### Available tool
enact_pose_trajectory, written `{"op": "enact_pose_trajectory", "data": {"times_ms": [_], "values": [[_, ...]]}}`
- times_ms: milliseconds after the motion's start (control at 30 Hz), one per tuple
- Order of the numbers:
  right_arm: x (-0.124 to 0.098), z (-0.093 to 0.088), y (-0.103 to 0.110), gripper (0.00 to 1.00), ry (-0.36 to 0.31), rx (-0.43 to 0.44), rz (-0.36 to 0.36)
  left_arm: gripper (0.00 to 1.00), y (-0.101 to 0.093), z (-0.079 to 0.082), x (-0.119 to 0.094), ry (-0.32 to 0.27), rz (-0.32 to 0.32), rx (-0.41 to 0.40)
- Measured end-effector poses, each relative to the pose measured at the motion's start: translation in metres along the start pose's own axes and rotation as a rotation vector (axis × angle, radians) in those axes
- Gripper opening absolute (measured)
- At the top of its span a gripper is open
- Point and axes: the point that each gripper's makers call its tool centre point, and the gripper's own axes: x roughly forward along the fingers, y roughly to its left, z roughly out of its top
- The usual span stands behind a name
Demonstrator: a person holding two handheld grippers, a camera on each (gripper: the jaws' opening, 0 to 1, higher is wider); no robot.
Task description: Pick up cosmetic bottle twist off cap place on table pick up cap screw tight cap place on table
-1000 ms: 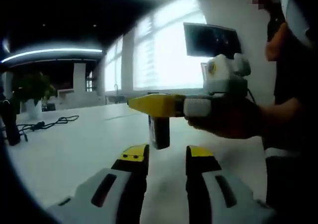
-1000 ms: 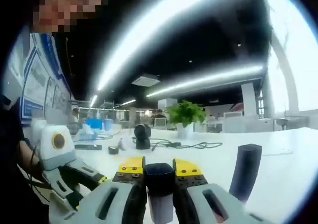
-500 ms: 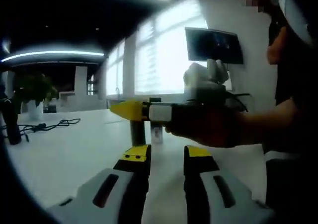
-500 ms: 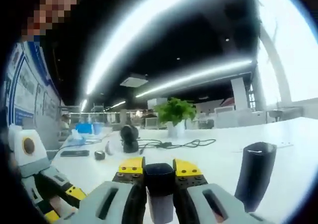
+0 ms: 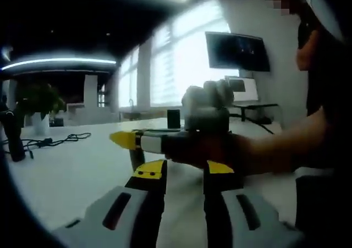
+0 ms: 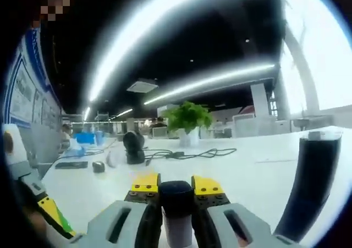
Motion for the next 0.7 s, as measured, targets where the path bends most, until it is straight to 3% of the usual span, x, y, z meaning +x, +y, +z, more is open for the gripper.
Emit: {"op": "enact_pose_trajectory", "data": {"times_ms": [700], "values": [[0.0048, -0.0060, 0.0022, 0.14, 0.032, -0.005, 0.020, 0.17, 0.0012, -0.0010, -0.0007, 0.008, 0.012, 0.010]]}}
